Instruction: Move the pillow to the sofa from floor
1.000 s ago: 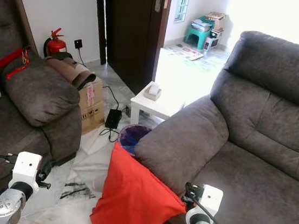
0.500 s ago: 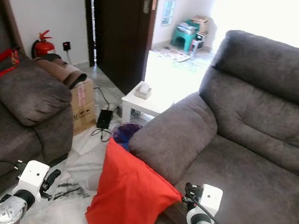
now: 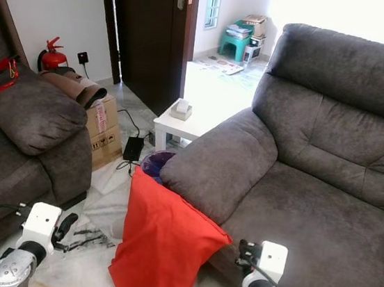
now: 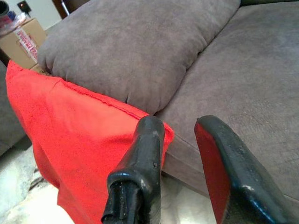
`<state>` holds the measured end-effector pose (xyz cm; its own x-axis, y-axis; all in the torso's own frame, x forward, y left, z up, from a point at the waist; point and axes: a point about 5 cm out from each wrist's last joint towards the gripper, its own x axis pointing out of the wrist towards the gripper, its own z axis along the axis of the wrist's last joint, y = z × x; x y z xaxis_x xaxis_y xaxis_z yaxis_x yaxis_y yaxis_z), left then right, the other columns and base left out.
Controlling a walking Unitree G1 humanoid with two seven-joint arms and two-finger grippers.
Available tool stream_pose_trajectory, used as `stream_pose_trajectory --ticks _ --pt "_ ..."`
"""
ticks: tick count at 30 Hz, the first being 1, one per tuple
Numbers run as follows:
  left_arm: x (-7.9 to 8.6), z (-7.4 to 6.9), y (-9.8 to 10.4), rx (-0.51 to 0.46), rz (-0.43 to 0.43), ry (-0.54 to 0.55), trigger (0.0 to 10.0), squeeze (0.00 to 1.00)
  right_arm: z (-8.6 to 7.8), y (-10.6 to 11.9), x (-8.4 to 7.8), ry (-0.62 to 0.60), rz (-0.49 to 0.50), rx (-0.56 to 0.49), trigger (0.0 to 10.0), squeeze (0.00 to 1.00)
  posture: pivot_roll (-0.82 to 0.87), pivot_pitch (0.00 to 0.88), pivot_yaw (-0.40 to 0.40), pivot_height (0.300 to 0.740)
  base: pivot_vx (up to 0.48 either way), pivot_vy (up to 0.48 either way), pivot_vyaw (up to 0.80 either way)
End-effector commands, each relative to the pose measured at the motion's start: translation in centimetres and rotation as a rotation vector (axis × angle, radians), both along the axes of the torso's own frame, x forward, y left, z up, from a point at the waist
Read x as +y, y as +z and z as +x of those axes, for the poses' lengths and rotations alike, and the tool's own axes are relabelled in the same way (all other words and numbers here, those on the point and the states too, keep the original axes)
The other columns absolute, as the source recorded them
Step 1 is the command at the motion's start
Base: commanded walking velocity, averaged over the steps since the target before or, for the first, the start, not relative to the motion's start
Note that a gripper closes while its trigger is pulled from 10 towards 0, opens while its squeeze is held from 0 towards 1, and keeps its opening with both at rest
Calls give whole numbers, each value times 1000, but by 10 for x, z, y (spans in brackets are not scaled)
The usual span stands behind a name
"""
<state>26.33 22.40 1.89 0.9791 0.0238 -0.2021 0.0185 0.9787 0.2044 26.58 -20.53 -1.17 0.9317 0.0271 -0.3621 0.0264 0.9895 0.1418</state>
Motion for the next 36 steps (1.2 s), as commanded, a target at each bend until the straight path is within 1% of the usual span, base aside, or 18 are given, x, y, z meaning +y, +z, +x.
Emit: stream_pose_trajectory --ticks 1,7,13,19,21,24,26,28,36 --pt "2 1 1 6 -5 4 10000 0 -2 -2 2 1 5 14 10000 0 108 22 -2 656 0 0 0" --pt "4 -2 -1 15 -14 15 10000 0 -3 -3 3 4 4 20 10000 0 108 29 -1 656 0 0 0" --pt "4 -3 -1 12 -22 12 10000 0 -3 -4 4 9 7 20 10000 0 111 33 -1 656 310 0 0" --pt "3 0 1 6 -24 1 10000 0 -1 -4 10 38 15 21 10000 0 111 36 2 656 462 0 0" --pt "3 0 2 6 -23 -5 10000 0 -1 -4 11 54 2 21 10000 0 110 35 2 656 480 0 0" --pt "2 2 3 2 -23 -9 10000 0 -1 -2 12 56 4 0 10000 0 114 34 2 656 480 0 431" --pt "0 2 3 -1 -24 -12 10000 0 -1 -3 12 49 6 16 10000 0 115 32 3 656 480 0 616" --pt "0 3 4 -3 -25 -13 10000 0 -1 -4 12 28 32 19 10000 0 115 30 3 656 480 0 0" --pt "-3 5 5 -4 -26 -20 10000 0 1 -3 10 40 0 29 10000 0 113 28 1 656 446 0 0"
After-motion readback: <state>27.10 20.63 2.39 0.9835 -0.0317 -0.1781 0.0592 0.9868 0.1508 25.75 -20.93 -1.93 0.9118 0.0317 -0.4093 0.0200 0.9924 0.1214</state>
